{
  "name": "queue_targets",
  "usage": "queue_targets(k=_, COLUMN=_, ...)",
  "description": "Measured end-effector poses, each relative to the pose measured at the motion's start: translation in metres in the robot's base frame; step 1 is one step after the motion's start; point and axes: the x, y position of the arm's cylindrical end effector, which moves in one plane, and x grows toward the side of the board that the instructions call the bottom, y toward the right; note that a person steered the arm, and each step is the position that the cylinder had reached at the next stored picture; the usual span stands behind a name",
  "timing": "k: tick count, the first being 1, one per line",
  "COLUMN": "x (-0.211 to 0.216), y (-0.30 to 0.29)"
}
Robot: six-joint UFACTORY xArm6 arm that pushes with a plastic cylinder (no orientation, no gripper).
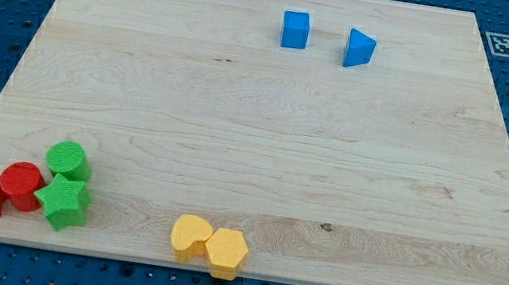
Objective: Slide the blue cube slightly down and right
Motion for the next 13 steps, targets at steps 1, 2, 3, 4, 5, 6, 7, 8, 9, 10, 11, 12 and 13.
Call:
queue_targets(k=1, x=0.002, y=0.015)
queue_targets(k=2, x=0.011, y=0.021)
queue_targets(k=3, x=0.020, y=0.027)
queue_targets(k=4, x=0.040, y=0.038)
queue_targets(k=5, x=0.064, y=0.047)
queue_targets(k=6, x=0.089, y=0.048)
queue_targets(k=7, x=0.118, y=0.048)
queue_targets(k=8, x=0.151, y=0.049)
queue_targets(k=9, x=0.169, y=0.060)
queue_targets(k=10, x=0.172, y=0.083)
queue_targets(k=11, x=0.172, y=0.106)
queue_targets(k=12, x=0.172, y=0.109)
queue_targets(k=13, x=0.173, y=0.121)
